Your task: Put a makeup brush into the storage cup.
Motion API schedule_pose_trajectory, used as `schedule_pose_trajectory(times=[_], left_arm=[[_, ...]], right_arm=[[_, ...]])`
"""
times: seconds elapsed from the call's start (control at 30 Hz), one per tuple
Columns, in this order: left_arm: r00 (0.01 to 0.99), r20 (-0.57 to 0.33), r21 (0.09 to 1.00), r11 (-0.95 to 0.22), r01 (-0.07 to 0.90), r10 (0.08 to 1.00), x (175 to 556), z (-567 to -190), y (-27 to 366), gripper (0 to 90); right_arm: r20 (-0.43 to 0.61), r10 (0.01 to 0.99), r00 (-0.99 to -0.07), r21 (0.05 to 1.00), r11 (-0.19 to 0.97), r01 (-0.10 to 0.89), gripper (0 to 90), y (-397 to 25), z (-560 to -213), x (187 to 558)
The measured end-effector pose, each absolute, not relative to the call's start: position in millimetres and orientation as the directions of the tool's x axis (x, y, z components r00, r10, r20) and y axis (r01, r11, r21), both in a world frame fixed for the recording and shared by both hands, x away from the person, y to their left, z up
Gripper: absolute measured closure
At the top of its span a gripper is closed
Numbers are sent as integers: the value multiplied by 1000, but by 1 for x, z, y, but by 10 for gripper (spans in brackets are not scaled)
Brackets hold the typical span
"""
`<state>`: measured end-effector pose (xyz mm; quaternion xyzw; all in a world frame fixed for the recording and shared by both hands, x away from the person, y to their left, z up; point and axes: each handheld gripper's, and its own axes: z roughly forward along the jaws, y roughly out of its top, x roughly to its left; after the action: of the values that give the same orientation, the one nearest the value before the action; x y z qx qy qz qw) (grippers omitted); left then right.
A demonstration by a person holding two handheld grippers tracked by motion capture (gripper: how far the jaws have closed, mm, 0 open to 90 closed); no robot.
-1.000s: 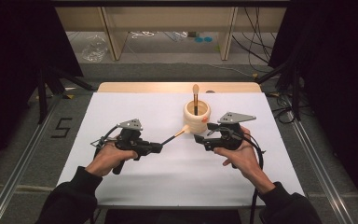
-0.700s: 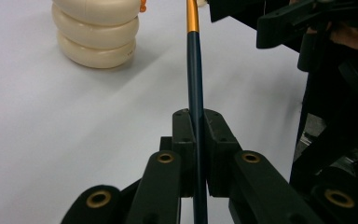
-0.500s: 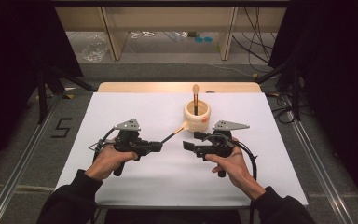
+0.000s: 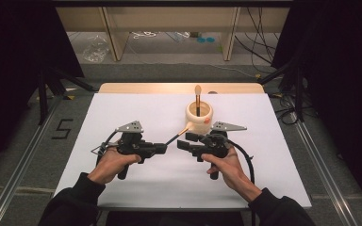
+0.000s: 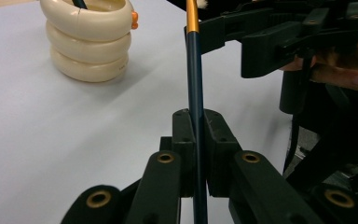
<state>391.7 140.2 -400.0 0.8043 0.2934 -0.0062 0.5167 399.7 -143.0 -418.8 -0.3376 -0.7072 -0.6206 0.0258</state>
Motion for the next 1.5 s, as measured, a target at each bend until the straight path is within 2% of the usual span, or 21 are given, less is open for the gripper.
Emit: schedule_pose_trajectory(times=[0.43,0.6,1.5], left_arm=[[828,-319,832,-282,477,461,390,-399,137,843],[827,-326,833,-274,480,458,389,-399,136,843],[828,-329,828,-282,484,455,388,-407,126,833]], right_arm=[[487,397,-778,856,-41,515,520,-133,-423,406],[528,377,-761,833,-57,550,564,-131,-422,405],[553,342,-760,826,-106,553,779,-130,-420,406]])
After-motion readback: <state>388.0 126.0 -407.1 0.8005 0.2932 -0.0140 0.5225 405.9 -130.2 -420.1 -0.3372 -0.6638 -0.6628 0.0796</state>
